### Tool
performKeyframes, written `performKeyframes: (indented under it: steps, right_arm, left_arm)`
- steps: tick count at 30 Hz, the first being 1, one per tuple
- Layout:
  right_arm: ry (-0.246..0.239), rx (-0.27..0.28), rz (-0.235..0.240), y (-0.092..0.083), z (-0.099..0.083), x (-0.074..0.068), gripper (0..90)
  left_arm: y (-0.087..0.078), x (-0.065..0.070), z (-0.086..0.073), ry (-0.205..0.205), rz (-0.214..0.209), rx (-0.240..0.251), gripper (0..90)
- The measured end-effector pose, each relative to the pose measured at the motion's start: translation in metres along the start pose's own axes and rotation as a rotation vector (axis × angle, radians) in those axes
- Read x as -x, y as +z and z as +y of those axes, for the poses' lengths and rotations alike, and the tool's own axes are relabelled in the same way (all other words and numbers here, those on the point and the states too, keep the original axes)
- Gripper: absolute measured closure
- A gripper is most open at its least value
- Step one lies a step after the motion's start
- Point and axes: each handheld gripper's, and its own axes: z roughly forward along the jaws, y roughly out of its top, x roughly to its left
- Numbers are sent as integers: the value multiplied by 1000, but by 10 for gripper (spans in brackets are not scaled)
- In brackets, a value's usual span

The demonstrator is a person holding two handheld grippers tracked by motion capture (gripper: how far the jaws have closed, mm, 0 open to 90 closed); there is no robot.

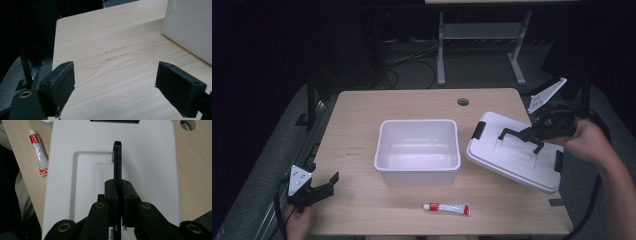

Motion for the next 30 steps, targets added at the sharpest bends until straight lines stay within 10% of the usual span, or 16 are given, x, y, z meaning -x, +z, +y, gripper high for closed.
performKeyframes:
  steps: [30]
  right_arm:
    - [46,-35,65,94,-29,3,846]
  left_arm:
    - [-2,-1,0,5,7,2,149]
